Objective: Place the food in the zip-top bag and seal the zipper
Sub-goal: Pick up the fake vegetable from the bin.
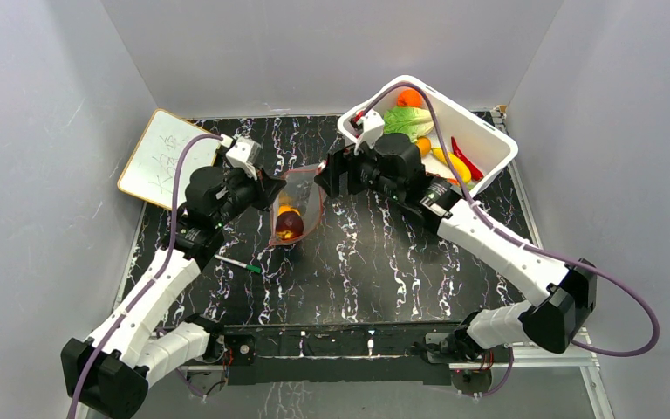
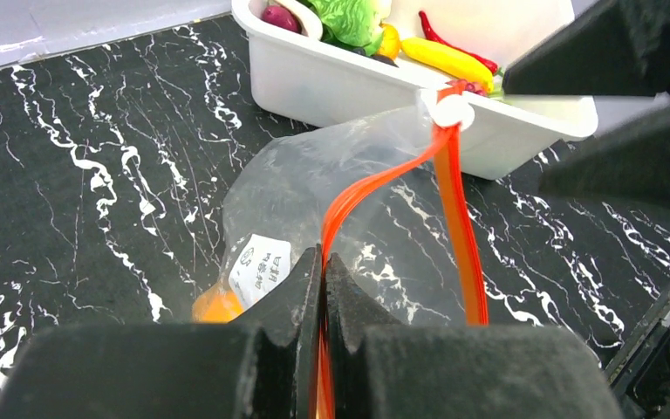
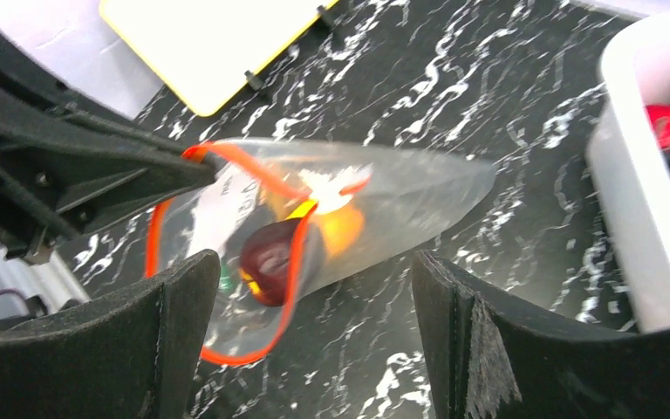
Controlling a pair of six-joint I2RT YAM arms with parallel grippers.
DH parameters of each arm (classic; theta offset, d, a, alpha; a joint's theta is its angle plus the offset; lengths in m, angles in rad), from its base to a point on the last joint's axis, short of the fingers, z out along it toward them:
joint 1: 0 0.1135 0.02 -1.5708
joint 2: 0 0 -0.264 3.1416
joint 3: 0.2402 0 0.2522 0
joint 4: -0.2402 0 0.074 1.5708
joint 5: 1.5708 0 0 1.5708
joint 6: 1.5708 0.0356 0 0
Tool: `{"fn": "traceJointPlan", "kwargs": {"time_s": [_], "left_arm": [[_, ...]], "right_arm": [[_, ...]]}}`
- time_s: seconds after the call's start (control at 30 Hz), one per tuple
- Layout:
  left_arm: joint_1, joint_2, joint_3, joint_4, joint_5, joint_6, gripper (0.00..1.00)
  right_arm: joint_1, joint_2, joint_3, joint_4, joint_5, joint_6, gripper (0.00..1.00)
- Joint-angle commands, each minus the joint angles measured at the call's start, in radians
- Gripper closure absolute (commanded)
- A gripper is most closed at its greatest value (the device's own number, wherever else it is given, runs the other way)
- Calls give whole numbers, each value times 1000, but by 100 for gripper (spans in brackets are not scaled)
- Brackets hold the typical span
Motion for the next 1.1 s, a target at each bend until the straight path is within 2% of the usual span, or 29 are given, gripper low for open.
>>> {"fn": "traceJointPlan", "kwargs": {"time_s": [0.0, 0.43, 0.67, 0.87, 1.07], "left_arm": [[-3, -46, -4, -18, 10, 32, 100], [-3, -113, -96, -33, 66, 80, 100], [-6, -141, -134, -8, 88, 61, 100], [-27, -147, -134, -13, 73, 79, 100], [-44, -147, -137, -22, 54, 93, 100]], "right_arm": [[-46, -28, 69, 9, 110, -134, 22], [-390, 136, 84, 42, 135, -178, 37], [-463, 267, 93, 50, 385, -299, 45], [-543, 449, 176, 27, 480, -350, 47], [-595, 612, 301, -14, 502, -408, 48]]}}
